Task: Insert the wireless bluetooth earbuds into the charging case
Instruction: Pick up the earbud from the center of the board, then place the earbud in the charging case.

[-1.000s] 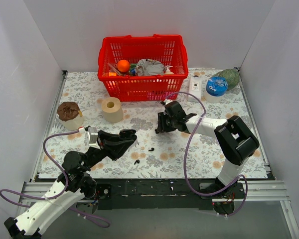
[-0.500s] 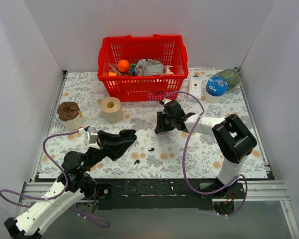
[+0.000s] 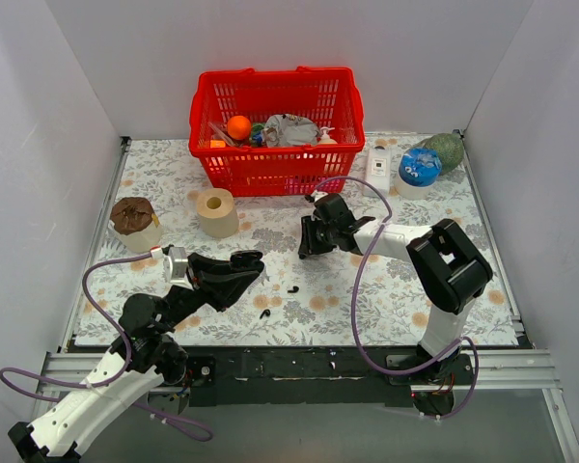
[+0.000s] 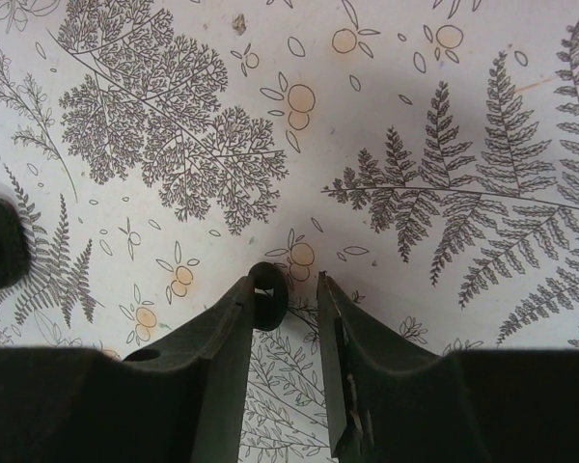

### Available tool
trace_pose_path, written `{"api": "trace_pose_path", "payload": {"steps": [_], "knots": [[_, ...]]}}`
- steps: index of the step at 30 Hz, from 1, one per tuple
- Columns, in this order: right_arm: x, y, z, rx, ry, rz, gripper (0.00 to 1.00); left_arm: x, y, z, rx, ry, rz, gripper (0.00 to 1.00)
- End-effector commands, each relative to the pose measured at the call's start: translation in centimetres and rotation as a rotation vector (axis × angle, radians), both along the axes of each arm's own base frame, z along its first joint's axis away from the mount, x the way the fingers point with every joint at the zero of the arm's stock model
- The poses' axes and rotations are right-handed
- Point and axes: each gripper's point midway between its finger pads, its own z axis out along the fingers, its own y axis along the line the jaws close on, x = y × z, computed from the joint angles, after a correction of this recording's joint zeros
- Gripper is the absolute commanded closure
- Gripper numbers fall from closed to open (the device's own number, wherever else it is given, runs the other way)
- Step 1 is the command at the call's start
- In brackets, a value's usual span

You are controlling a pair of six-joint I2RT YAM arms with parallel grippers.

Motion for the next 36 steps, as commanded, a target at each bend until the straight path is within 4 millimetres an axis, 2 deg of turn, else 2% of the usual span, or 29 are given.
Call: {"api": "trace_pose_path", "payload": {"steps": [1,9,15,18,22,23,25,26,27,28,30,31,32,33,34,35,36], "knots": [[-0.7,0.0,-1.0,-0.037,0.037,0.022,0.61,-0.1,0.3,0.6,-0.004,-0.014,0.009,1.00],[-0.7,0.0,-0.8,-0.035,0.036,0.021,0.73,-0.2,0.3,0.6,-0.001,-0.015,0.009,1.00],[-0.7,0.0,-0.3,-0.029,0.022,0.019,0.98,-0.2,0.4,0.8,-0.004,-0.016,0.009,1.00],[-0.6,-0.2,0.9,-0.015,-0.015,0.021,0.99,-0.2,0.4,0.7,-0.004,-0.015,0.010,1.00],[-0.5,-0.5,4.3,0.008,-0.094,0.040,0.99,-0.1,0.3,0.8,-0.004,-0.017,0.012,1.00],[-0.5,-0.5,6.3,0.025,-0.143,0.065,0.99,-0.1,0.3,1.0,-0.005,-0.018,0.012,1.00],[-1.2,-1.0,8.3,0.029,-0.178,0.094,0.99,0.0,0.2,1.1,-0.007,-0.019,0.013,1.00],[-1.8,-1.1,11.3,0.062,-0.251,0.133,0.99,0.1,0.2,1.1,-0.004,-0.015,0.013,1.00],[-2.4,-1.3,12.9,0.079,-0.287,0.158,0.99,0.1,0.2,1.3,-0.006,-0.017,0.015,1.00],[-3.9,-1.6,16.1,0.118,-0.354,0.195,0.99,0.1,0.1,1.5,-0.010,-0.024,0.012,1.00],[-5.7,-2.0,19.6,0.142,-0.451,0.273,0.99,0.2,0.0,1.6,-0.012,-0.029,0.010,1.00],[-7.7,-2.1,22.7,0.179,-0.524,0.316,0.99,0.2,0.0,1.9,-0.020,-0.041,0.008,1.00],[-8.8,-2.8,23.4,0.153,-0.538,0.329,0.99,0.0,-0.2,2.0,-0.014,-0.056,-0.005,1.00],[-9.7,-3.0,25.5,0.151,-0.601,0.362,0.99,0.1,-0.5,1.8,-0.003,-0.053,-0.012,1.00],[-12.0,-2.9,27.7,0.180,-0.652,0.414,0.99,-0.1,-0.7,2.4,-0.002,-0.072,-0.028,1.00],[-13.1,-3.5,27.9,0.155,-0.650,0.429,0.99,-0.8,-1.2,2.3,0.017,-0.091,-0.078,1.00],[-14.1,-3.6,29.0,0.167,-0.668,0.451,0.99,-0.9,-1.8,1.9,0.044,-0.101,-0.108,1.00]]}}
